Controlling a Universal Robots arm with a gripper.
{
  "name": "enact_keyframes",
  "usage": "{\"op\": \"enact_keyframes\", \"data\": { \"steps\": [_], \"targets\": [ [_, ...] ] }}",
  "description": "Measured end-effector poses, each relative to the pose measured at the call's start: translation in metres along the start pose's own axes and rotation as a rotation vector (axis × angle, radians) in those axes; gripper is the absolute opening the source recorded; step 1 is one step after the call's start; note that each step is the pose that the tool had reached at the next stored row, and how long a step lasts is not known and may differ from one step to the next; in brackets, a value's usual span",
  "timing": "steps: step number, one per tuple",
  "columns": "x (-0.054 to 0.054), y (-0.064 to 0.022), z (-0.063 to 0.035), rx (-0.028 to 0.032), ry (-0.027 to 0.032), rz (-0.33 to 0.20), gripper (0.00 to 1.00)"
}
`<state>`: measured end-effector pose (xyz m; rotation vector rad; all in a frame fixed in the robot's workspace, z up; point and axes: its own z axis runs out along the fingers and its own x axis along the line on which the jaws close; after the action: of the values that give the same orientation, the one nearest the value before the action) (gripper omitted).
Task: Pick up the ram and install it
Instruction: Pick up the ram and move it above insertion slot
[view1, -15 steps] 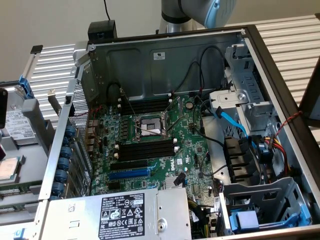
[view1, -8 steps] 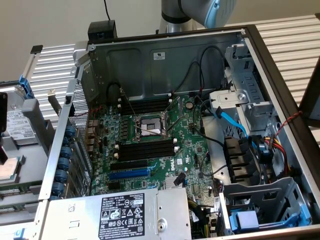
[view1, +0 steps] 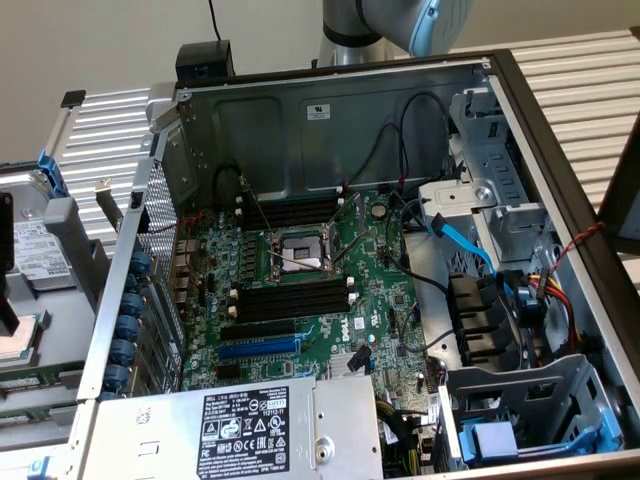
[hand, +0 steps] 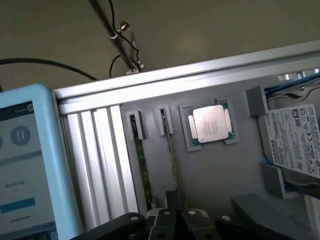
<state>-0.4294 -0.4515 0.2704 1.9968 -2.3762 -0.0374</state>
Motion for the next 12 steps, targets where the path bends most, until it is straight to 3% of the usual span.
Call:
{"op": "enact_keyframes", "data": {
  "steps": [12],
  "targets": [
    [0.0, -0.0006, 0.0142, 0.0029, 0.0093, -0.218, 0.11]
  ]
}}
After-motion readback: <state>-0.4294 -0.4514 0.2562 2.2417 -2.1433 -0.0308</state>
